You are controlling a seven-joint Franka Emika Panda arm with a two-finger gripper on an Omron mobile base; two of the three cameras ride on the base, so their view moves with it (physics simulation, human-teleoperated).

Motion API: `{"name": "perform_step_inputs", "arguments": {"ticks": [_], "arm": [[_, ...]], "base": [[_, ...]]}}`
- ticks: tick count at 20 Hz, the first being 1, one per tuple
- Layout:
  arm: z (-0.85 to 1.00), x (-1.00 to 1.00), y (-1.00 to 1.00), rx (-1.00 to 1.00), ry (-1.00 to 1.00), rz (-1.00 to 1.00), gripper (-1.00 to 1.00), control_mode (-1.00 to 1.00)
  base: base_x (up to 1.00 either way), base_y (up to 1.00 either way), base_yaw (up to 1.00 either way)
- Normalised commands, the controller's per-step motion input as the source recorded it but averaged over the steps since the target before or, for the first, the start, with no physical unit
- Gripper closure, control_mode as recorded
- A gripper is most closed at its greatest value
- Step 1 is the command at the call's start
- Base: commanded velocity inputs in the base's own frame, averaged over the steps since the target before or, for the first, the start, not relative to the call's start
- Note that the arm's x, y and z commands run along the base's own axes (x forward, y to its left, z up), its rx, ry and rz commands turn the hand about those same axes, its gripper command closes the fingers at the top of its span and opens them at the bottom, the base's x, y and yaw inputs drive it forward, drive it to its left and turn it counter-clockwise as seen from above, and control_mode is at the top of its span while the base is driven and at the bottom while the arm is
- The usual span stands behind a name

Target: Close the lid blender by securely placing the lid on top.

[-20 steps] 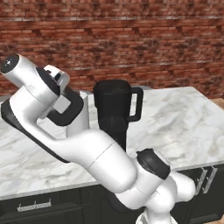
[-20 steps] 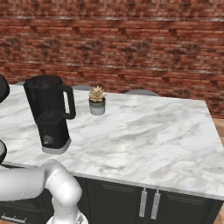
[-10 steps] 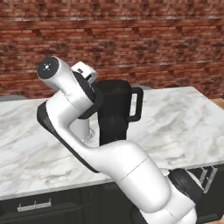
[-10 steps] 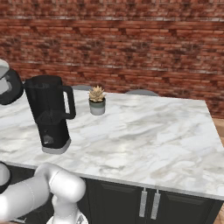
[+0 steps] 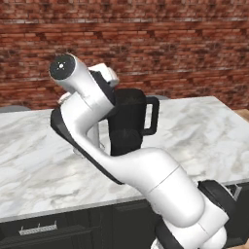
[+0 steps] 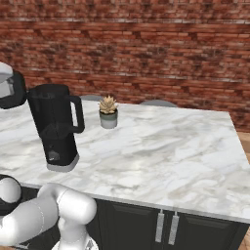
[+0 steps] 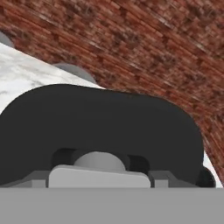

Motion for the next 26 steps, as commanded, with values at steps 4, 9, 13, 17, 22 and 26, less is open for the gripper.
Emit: {"name": "perform_step_inputs", "arguments": {"ticks": [4, 9, 13, 17, 22, 26], "arm": [[0.74, 0.01, -0.49, 0.21, 0.0, -0.24, 1.0, -1.0], [0.65, -0.08, -0.58, 0.18, 0.0, -0.23, 1.0, -1.0], [0.33, 0.02, -0.62, 0.12, 0.0, -0.19, 1.0, -1.0], [0.0, 0.09, -0.47, 0.16, 0.0, -0.12, 1.0, -1.0], [-0.16, 0.01, -0.26, 0.13, -0.04, -0.01, 1.0, -1.0], [-0.03, 0.0, -0.03, 0.12, -0.13, 0.0, 1.0, -1.0]], "base": [[0.0, 0.0, 0.0], [0.0, 0.0, 0.0], [0.0, 0.0, 0.0], [0.0, 0.0, 0.0], [0.0, 0.0, 0.0], [0.0, 0.0, 0.0]]}}
